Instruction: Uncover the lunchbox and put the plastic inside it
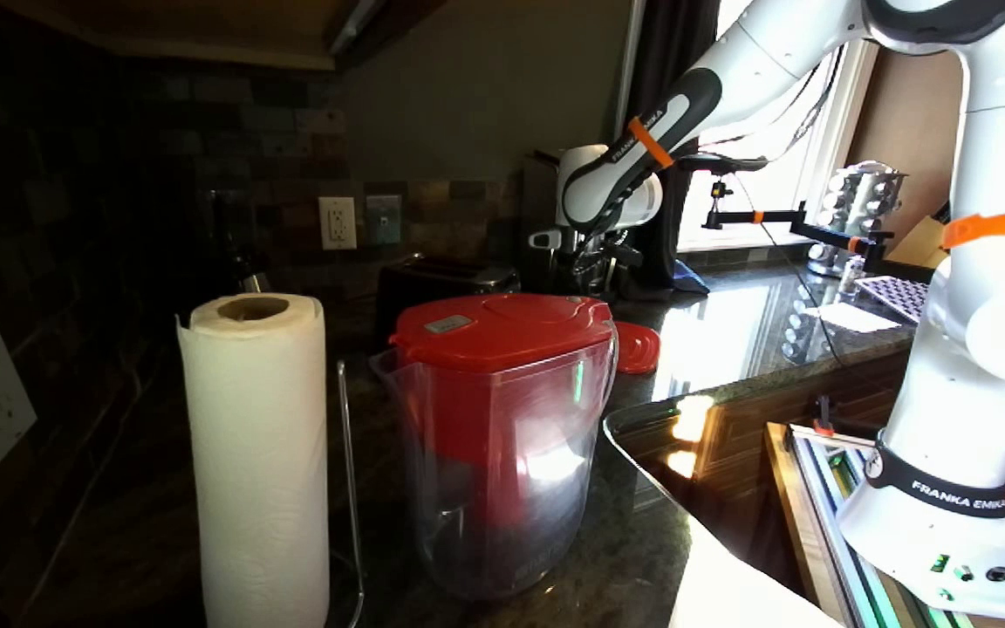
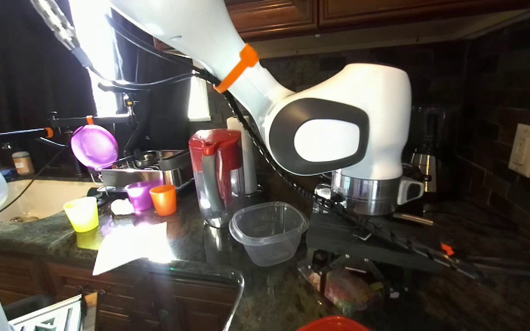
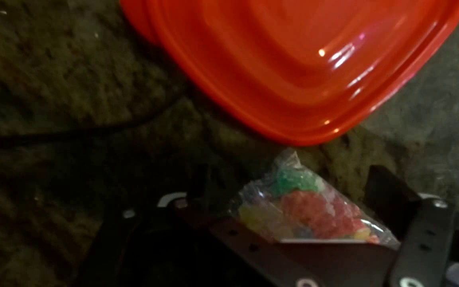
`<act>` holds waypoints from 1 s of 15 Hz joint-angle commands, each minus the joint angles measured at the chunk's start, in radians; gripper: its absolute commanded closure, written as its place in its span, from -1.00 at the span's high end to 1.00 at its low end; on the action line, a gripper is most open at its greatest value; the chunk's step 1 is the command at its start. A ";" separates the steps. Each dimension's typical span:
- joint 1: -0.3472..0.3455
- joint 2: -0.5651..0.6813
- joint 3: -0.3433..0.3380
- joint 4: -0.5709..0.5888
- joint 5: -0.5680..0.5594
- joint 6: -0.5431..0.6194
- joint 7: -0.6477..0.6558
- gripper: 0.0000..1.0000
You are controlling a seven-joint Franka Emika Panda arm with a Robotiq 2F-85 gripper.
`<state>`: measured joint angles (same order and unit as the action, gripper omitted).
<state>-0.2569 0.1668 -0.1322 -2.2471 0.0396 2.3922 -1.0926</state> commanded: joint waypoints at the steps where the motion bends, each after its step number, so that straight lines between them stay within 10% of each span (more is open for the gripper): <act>1: 0.008 -0.005 0.002 -0.004 0.012 0.001 -0.003 1.00; 15: 0.011 -0.008 0.015 -0.007 0.108 0.007 -0.040 1.00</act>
<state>-0.2512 0.1590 -0.1128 -2.2548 0.1470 2.4009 -1.1327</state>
